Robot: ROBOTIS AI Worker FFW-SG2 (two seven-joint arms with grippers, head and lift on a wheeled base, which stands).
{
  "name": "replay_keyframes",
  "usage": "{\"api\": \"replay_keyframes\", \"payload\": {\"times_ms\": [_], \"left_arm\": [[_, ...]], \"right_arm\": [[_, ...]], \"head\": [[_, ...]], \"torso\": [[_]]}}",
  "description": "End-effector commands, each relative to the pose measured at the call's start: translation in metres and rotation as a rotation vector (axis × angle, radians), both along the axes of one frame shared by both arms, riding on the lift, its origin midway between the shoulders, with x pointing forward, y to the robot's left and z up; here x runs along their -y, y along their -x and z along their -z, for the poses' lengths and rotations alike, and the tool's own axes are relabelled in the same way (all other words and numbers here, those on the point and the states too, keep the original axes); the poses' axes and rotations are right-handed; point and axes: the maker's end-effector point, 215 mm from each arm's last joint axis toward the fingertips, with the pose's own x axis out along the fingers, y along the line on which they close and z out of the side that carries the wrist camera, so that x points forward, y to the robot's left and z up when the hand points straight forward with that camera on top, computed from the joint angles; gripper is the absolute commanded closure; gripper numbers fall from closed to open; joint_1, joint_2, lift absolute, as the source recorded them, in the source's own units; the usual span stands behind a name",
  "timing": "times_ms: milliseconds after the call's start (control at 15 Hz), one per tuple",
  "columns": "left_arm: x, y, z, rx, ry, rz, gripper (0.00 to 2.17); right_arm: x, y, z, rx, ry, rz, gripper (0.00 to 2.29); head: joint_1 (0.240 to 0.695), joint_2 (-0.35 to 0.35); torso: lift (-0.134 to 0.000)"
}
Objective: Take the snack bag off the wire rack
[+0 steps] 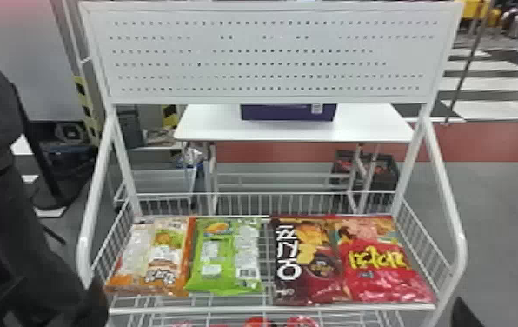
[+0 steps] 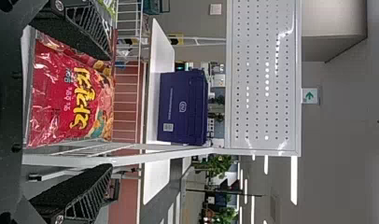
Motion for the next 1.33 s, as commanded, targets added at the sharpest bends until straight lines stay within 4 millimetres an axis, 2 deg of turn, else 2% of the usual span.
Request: {"api": "replay_keyframes", "payload": {"times_ms": [0, 667, 800, 867, 1000, 1133, 1267], "left_arm": [[0.0, 0.0, -0.001, 0.001, -0.001, 0.0, 0.15], [-0.001, 0.001, -0.002, 0.002, -0.003, -0.003, 0.15], [0.0, 0.002, -0.001, -0.002, 0.001, -0.005, 0.15], [0.002, 0.002, 0.0, -0.003, 0.006, -0.002, 0.15], [0.005, 0.002, 0.001, -0.004, 0.011, 0.002, 0.15], [0.005, 0.001, 0.001, -0.003, 0.011, 0.002, 0.15], [0.003, 0.001, 0.001, -0.004, 0.007, -0.001, 0.15]], "right_arm": [[0.0, 0.0, -0.001, 0.001, 0.002, -0.002, 0.07], [0.0, 0.0, 0.0, -0.001, 0.002, -0.001, 0.07], [0.002, -0.007, 0.003, 0.004, 0.002, 0.002, 0.07], [-0.002, -0.019, 0.007, 0.005, -0.001, -0.003, 0.07], [-0.022, -0.052, 0.026, -0.031, 0.013, -0.026, 0.07], [-0.046, -0.088, 0.053, -0.083, 0.012, -0.058, 0.07], [-0.059, -0.124, 0.075, -0.121, 0.004, -0.07, 0.07]], "head": [[0.499, 0.0], [0.499, 0.0], [0.499, 0.0], [0.499, 0.0], [0.499, 0.0], [0.499, 0.0], [0.499, 0.0]], "torso": [[0.0], [0.0], [0.0], [0.0], [0.0], [0.0], [0.0]]}}
